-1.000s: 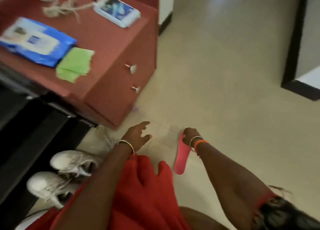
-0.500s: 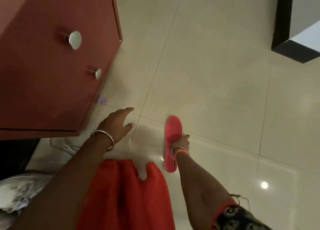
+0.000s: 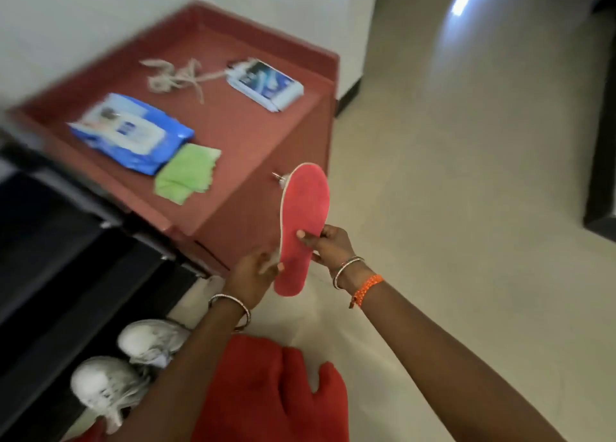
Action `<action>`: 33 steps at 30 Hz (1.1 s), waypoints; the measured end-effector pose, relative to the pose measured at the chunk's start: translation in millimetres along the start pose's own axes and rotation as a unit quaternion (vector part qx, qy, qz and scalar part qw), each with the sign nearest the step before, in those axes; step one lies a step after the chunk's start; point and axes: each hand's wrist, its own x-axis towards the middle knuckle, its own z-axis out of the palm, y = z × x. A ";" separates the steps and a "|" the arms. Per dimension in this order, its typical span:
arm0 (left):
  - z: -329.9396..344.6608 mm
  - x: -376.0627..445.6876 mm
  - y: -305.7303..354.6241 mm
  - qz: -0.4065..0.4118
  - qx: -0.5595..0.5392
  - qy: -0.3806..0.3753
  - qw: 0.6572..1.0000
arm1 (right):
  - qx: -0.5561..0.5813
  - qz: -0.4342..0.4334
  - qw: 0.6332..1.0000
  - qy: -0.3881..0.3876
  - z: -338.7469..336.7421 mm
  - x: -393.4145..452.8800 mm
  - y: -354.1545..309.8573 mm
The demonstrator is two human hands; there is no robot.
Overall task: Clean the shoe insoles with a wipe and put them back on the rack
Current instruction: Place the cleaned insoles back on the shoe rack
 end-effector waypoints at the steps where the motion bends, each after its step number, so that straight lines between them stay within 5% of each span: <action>1: -14.6 -11.1 8.1 0.005 -0.036 0.053 0.998 | 0.004 -0.025 0.999 -0.037 14.2 -11.5 -18.4; 5: -76.5 -59.9 40.5 0.050 -0.145 0.254 0.955 | 0.013 -0.125 0.980 -0.151 77.4 -59.8 -76.9; 9: -118.2 -120.5 61.7 0.071 -0.236 0.254 0.935 | 0.003 -0.159 0.964 -0.214 137.3 -109.2 -97.7; 17: -229.8 -194.3 51.2 0.003 -0.336 0.481 0.809 | -0.178 -0.222 0.889 -0.359 265.6 -190.5 -108.5; 25: -290.8 -188.9 54.8 -0.001 -0.375 0.419 0.827 | -0.150 -0.228 0.930 -0.248 318.6 -200.5 -123.0; 33: -312.2 -208.5 8.3 0.029 -0.328 0.452 0.829 | -0.284 -0.291 0.902 -0.143 372.7 -166.1 -151.9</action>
